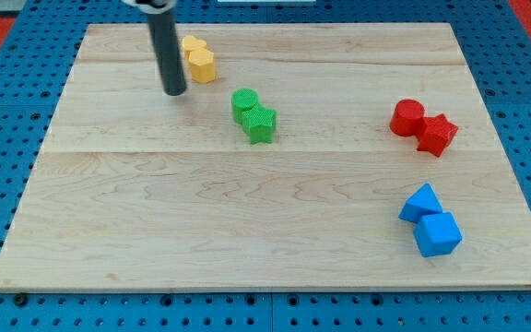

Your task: Move yellow blocks to the top left of the board

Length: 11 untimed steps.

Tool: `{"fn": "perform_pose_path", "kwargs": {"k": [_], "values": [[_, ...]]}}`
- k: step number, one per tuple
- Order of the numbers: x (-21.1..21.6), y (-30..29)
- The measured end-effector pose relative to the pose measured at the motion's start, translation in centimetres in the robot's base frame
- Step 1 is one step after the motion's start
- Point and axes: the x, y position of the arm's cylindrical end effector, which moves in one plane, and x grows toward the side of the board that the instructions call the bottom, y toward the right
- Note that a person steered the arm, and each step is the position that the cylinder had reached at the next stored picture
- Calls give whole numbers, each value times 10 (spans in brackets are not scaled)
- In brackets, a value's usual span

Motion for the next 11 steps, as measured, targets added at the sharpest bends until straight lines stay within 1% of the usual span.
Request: {"fn": "perform_pose_path", "kwargs": {"k": [1, 2, 3, 4, 5, 6, 7, 8, 9, 10, 11], "values": [[-16, -7], [-47, 37], [-48, 57], [-30, 55], [-26, 95], [-40, 128], [-60, 95], [-82, 41], [-95, 13], [-95, -29], [-95, -29]]}}
